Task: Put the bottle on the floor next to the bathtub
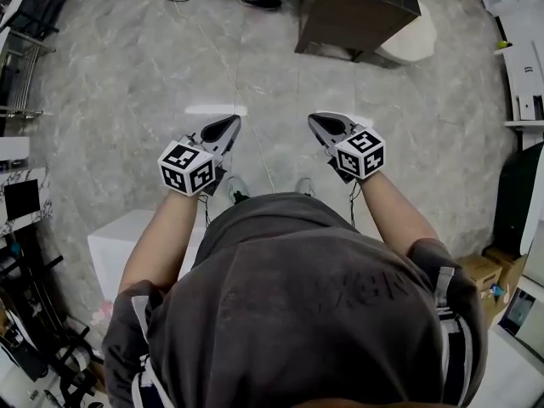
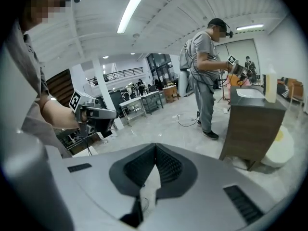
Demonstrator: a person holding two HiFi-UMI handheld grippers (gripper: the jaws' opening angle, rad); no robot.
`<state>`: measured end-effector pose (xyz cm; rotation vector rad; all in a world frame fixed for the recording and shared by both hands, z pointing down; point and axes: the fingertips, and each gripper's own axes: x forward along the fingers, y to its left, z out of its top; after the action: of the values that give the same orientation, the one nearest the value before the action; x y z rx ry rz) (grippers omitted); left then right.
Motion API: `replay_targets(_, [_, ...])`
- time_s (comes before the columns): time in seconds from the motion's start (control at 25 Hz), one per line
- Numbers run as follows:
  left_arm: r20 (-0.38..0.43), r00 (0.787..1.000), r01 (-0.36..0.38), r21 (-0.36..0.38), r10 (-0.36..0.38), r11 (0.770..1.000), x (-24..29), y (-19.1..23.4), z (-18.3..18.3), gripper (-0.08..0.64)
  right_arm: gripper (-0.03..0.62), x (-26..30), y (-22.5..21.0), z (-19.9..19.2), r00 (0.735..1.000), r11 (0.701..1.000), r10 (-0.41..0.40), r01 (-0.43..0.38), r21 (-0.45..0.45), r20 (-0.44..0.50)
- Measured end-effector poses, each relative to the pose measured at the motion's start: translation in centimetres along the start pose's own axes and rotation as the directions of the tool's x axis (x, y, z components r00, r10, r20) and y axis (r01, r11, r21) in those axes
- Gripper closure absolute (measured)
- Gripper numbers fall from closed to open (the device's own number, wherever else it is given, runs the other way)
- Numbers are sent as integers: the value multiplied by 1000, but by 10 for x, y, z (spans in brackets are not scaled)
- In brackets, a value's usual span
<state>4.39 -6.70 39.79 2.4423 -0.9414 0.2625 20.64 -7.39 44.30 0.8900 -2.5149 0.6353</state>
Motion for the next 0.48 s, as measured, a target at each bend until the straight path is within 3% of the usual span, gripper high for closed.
replay_targets(0.24, [5,1000,-8,-12,9,1000,58,-56,-15,554,601,-46,-37,-30,1000,1000,22,-22,4,1])
replay_targets(0.48, [8,1000,10,-1,-10,1000,73,-77,-16,554,601,-61,-45,-40,1000,999,13,-12,30,-11])
